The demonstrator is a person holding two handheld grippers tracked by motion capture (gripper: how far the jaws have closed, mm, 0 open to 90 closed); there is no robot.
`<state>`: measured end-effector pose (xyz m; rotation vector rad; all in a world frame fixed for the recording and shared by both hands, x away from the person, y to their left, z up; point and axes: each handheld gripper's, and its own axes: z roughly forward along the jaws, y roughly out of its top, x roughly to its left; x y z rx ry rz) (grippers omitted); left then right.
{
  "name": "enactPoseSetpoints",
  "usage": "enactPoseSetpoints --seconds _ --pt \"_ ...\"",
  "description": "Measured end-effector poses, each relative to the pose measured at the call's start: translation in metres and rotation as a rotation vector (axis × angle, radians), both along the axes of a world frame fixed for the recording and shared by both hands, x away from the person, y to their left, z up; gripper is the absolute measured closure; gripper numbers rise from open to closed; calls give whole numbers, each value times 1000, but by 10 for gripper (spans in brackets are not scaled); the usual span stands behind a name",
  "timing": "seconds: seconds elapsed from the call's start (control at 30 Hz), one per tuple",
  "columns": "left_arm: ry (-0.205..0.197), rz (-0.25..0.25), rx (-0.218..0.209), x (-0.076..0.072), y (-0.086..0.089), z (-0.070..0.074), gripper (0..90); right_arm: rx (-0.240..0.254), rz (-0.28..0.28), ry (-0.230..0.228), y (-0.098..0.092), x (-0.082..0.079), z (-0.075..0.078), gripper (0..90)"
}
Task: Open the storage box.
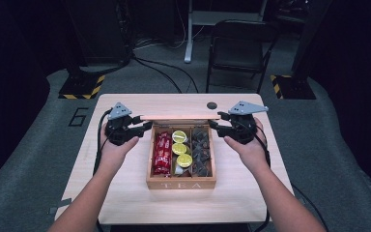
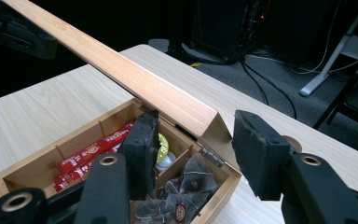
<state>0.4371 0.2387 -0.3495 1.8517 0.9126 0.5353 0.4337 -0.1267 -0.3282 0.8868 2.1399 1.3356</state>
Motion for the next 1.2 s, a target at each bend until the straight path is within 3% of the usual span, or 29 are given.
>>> enactPoseSetpoints --seconds 0.47,0.97,1.2 --pt "-18 6 -14 10 0 2 575 20 -2 -10 -1 10 -1 511" --pt "-11 13 -21 19 0 7 579 2 -24 6 3 31 -15 509" --pt "-10 17 -23 22 -1 8 580 22 -51 22 3 39 -22 556"
